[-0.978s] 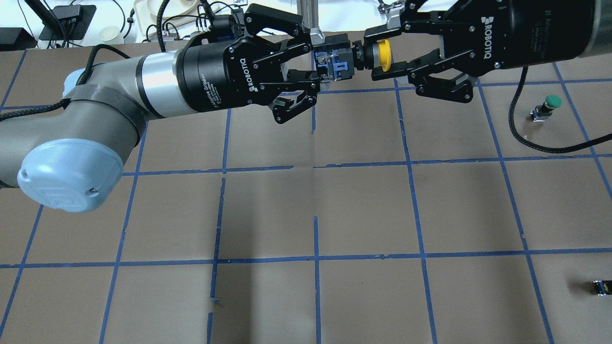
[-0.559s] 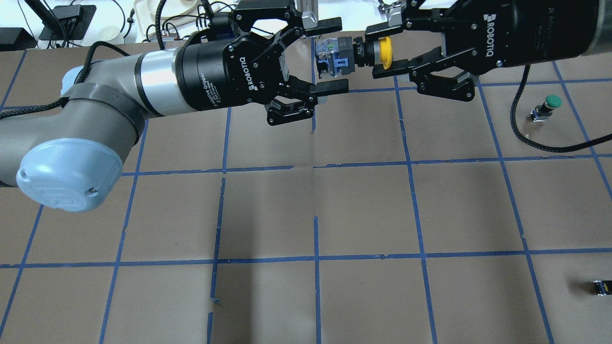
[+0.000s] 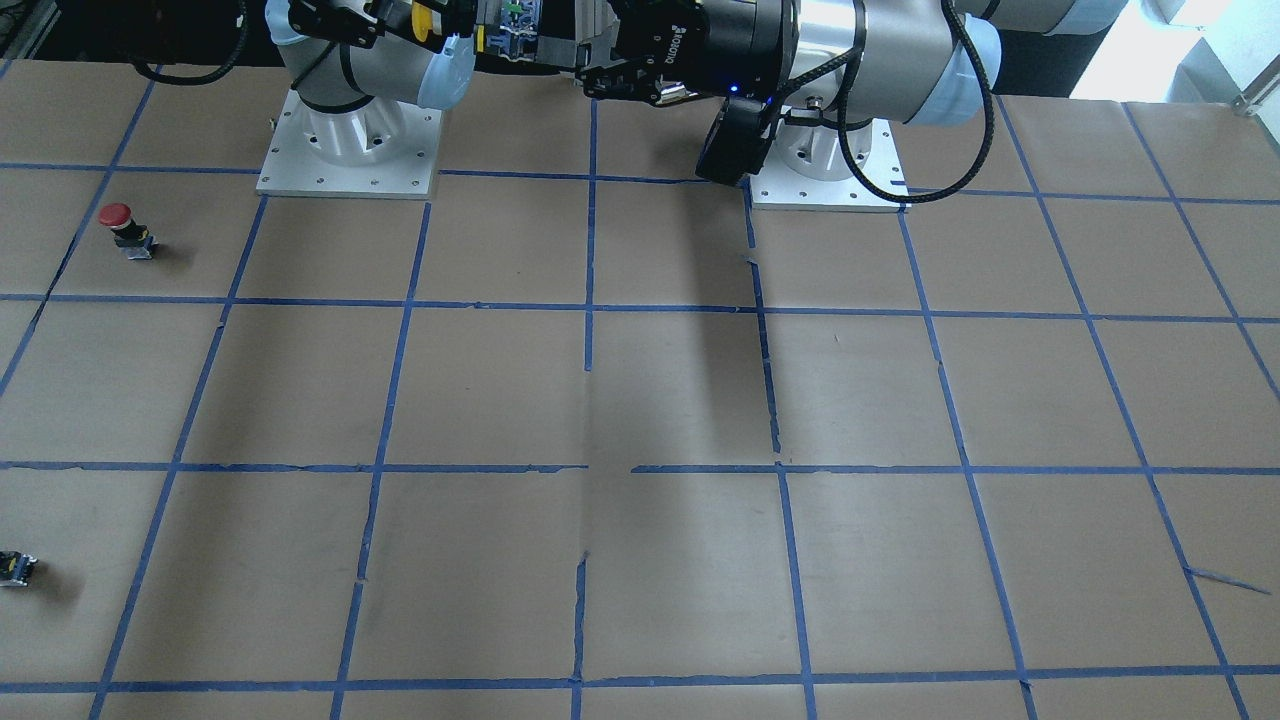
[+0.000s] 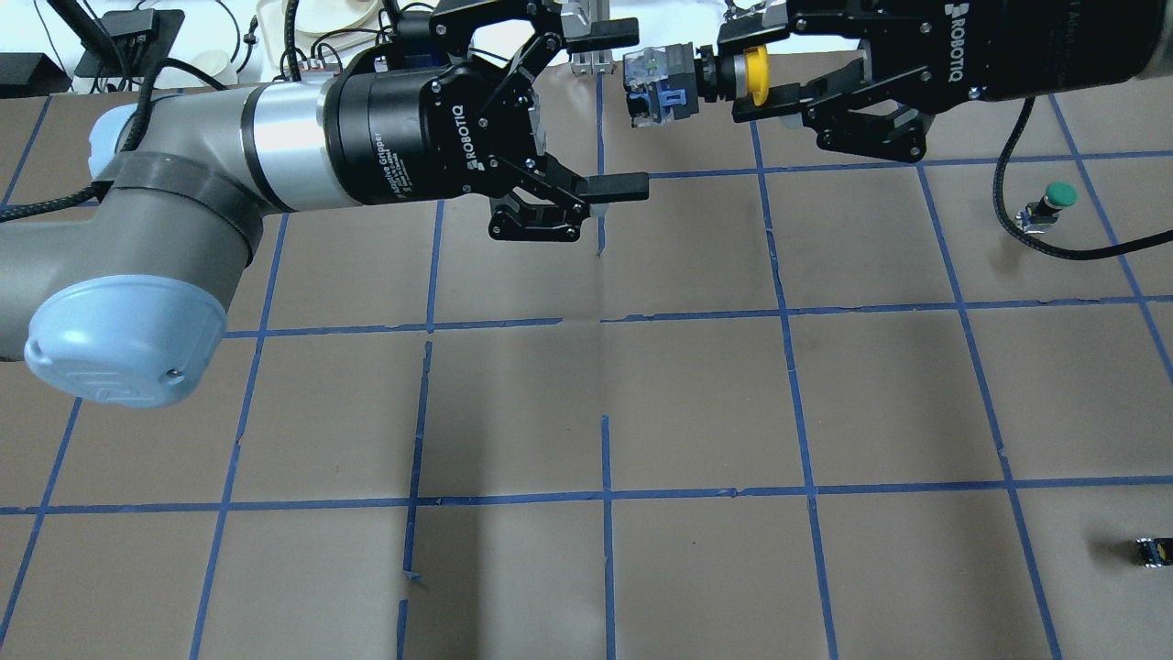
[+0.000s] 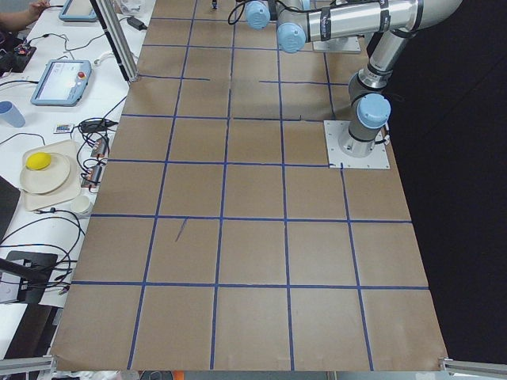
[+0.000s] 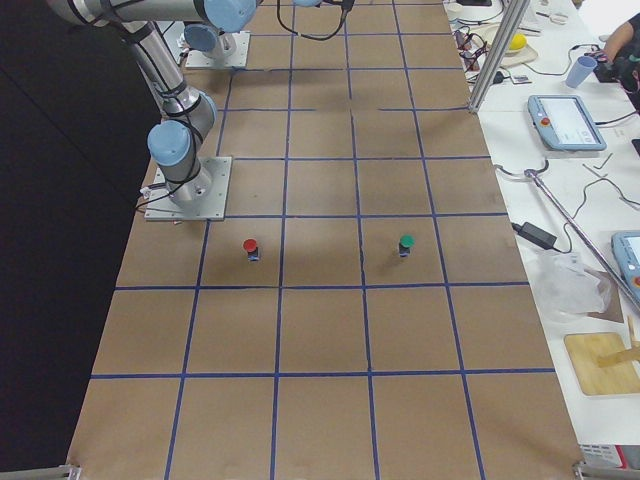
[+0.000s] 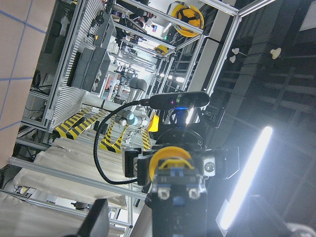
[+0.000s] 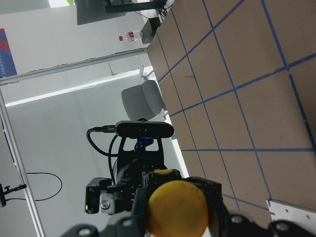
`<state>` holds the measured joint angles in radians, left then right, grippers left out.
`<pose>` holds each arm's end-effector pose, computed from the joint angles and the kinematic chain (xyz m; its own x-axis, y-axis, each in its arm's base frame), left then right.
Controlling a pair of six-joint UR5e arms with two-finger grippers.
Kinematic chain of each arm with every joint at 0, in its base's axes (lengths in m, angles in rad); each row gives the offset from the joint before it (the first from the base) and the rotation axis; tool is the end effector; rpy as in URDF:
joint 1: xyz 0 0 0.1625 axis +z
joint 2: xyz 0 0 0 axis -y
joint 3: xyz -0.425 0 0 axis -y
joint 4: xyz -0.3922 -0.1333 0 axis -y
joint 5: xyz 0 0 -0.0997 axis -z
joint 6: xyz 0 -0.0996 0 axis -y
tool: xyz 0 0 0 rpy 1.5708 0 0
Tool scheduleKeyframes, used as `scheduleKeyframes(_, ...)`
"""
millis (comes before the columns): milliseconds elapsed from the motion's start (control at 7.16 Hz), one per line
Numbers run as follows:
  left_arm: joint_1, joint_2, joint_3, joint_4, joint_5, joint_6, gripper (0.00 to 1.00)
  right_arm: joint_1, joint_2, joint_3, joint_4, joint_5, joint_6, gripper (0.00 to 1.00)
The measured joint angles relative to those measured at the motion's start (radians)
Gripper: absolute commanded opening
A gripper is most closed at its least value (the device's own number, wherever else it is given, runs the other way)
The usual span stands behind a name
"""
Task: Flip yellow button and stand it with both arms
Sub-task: 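Open the left gripper and pull it back while the right gripper takes the button, then carry the button with the right gripper and lower it upright beside the green button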
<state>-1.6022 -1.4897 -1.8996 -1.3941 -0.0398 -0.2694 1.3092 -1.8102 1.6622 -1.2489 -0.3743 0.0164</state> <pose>-0.2467 -0.4380 0.4868 0.0279 -0.3349 0.9419 0.0402 0.9418 0.3337 0.1203 -0.4246 0.5801 -0.3073 0.2657 -0.9138 0.2598 0.9472 0.1880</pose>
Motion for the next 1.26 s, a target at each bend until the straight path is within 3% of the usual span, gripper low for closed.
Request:
scheduleKeyframes(279, 0.007, -0.013, -0.015, 0.131, 0.131, -0.075, 1.0, -0.004, -0.001, 0.003, -0.111, -0.042, -0.101, 0.39)
scheduleKeyframes(699, 0.089, -0.014, -0.022, 0.216, 0.313, -0.095, 1.0, -0.006, -0.001, 0.011, -0.191, -0.364, -0.489, 0.34)
scheduleKeyframes(1257, 0.141, -0.014, -0.025, 0.225, 0.372, -0.094, 1.0, -0.008, -0.007, 0.07, -0.169, -0.76, -1.043, 0.3)
